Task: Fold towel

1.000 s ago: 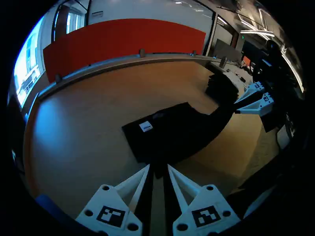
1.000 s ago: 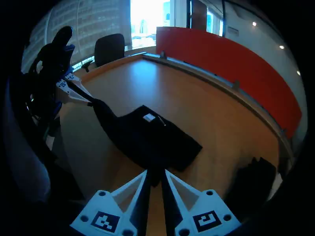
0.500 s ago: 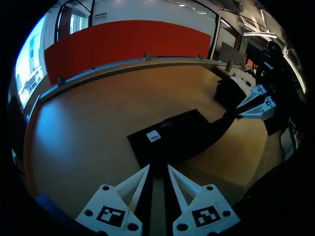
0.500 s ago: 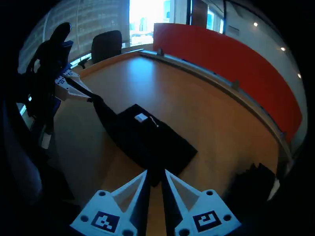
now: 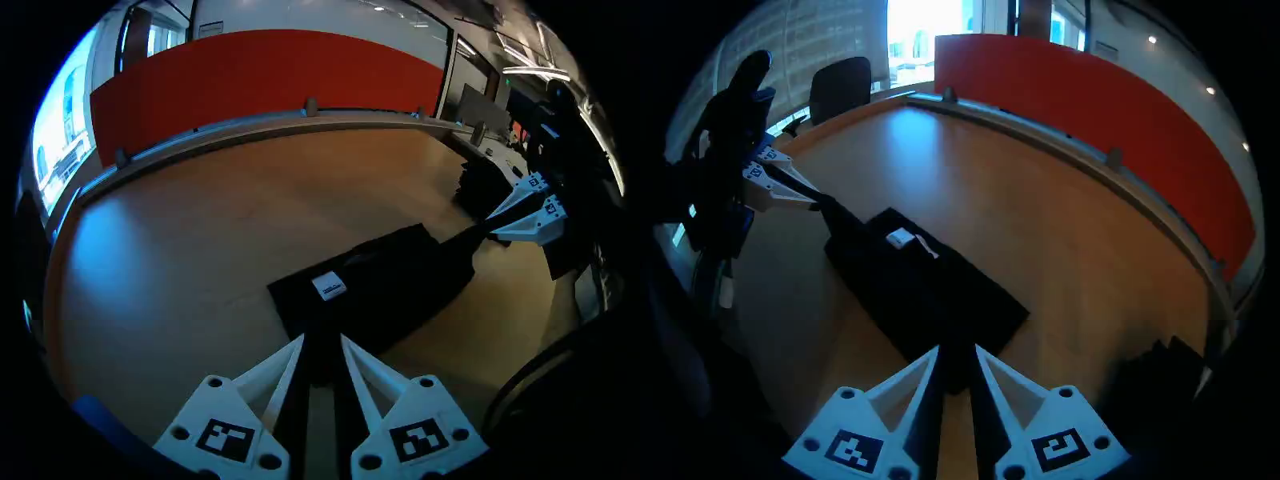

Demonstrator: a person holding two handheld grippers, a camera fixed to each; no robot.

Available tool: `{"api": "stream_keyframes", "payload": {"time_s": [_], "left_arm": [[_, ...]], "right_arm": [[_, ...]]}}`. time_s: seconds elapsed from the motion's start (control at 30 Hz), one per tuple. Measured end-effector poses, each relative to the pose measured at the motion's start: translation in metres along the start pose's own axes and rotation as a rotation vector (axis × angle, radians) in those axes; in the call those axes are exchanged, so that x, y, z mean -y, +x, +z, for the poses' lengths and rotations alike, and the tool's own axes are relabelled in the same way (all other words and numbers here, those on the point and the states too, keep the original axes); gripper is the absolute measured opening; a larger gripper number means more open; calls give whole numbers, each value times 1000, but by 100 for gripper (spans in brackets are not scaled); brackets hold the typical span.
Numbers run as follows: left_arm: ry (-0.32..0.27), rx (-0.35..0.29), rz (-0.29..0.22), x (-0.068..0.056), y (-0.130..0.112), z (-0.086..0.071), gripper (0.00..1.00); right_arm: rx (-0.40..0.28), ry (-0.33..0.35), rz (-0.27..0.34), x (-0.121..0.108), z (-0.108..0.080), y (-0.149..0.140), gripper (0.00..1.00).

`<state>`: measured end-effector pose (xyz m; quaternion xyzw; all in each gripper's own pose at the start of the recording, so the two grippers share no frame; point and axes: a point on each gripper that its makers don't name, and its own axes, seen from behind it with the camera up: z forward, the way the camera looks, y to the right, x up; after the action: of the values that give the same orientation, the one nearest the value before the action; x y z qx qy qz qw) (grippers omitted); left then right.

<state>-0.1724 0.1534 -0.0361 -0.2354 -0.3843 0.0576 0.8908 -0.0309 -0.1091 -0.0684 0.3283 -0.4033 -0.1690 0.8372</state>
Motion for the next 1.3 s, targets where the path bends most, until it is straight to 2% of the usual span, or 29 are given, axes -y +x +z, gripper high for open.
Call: {"api": "stream_keyframes", "payload": {"time_s": [0.27, 0.7, 1.1, 1.3], "left_arm": [[2, 15, 14, 4, -3, 13, 16], [28, 57, 3, 15, -15, 50, 16], [53, 69, 28, 29, -13, 72, 23], [71, 74, 47, 35, -13, 78, 27]], "right_arm": [[23, -1, 15, -5, 13, -8, 17], [58, -19, 62, -20, 48, -21, 19], [86, -74, 60, -37, 62, -25, 32], [97, -124, 44, -48, 68, -26, 42]]}}
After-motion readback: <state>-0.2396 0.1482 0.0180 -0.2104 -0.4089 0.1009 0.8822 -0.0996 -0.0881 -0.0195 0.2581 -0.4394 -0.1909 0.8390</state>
